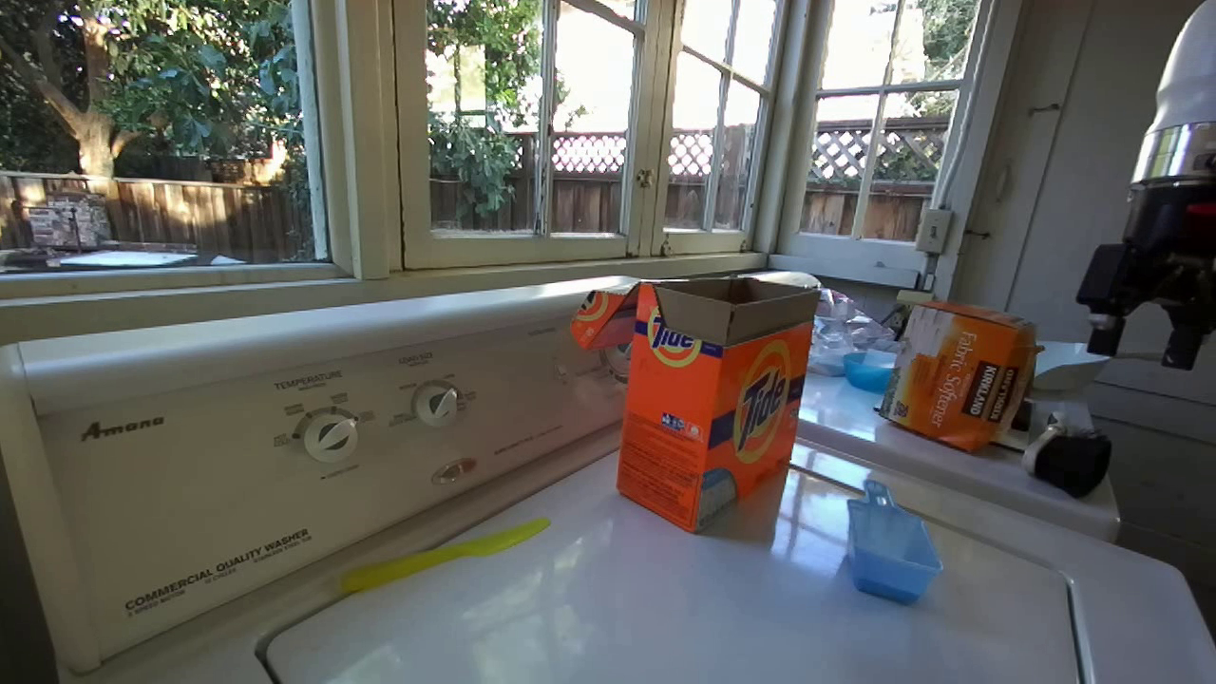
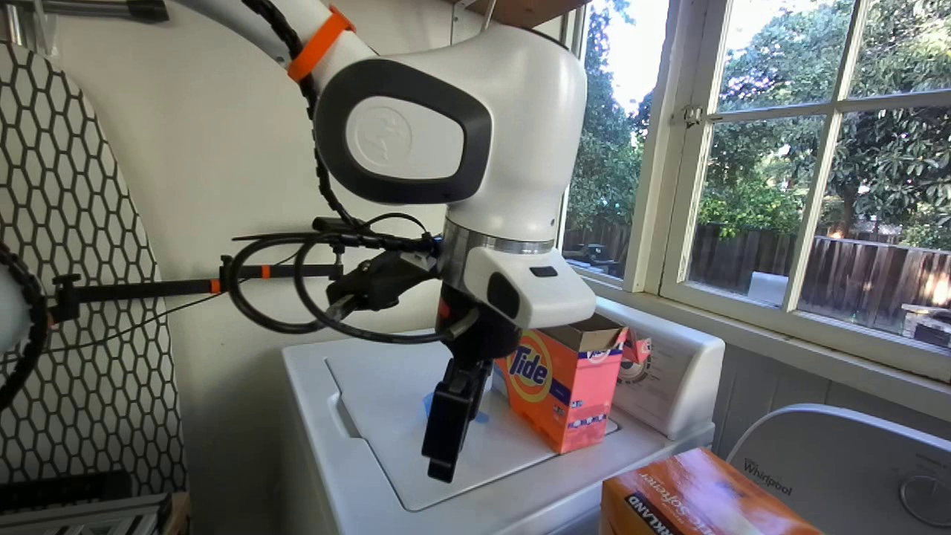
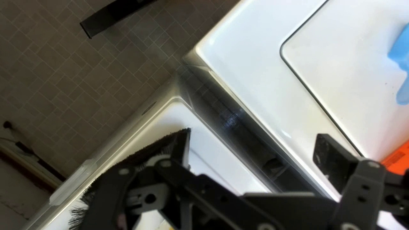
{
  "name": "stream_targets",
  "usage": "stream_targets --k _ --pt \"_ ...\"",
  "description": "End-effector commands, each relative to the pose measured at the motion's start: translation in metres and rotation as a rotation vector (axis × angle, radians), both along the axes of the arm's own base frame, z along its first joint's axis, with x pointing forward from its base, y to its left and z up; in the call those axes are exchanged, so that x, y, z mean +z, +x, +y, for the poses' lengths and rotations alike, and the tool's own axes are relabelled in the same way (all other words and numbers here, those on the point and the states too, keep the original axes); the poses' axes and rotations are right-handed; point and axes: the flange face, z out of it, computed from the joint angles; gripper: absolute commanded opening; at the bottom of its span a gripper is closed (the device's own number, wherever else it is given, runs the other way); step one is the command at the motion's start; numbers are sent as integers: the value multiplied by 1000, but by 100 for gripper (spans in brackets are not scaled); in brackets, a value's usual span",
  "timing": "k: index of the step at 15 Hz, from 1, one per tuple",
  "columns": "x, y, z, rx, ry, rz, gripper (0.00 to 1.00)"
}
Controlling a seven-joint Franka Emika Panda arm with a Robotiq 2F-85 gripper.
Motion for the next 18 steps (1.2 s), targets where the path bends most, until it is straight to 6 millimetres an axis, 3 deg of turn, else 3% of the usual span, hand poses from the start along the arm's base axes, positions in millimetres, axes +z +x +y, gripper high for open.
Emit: stream_targets --k 1,3,4,7,13,14,17,18 --pt "-4 20 20 -83 22 -13 100" --pt "-4 27 36 -70 50 -33 100" --pt "-2 18 24 -54 19 -20 100" --pt "-2 24 34 -47 33 -22 100" --pt "-4 23 34 -57 28 -15 100" --pt "0 54 50 76 -23 -36 100" --pt "6 70 58 158 -55 -61 100" --pt "9 52 52 105 -38 -57 100"
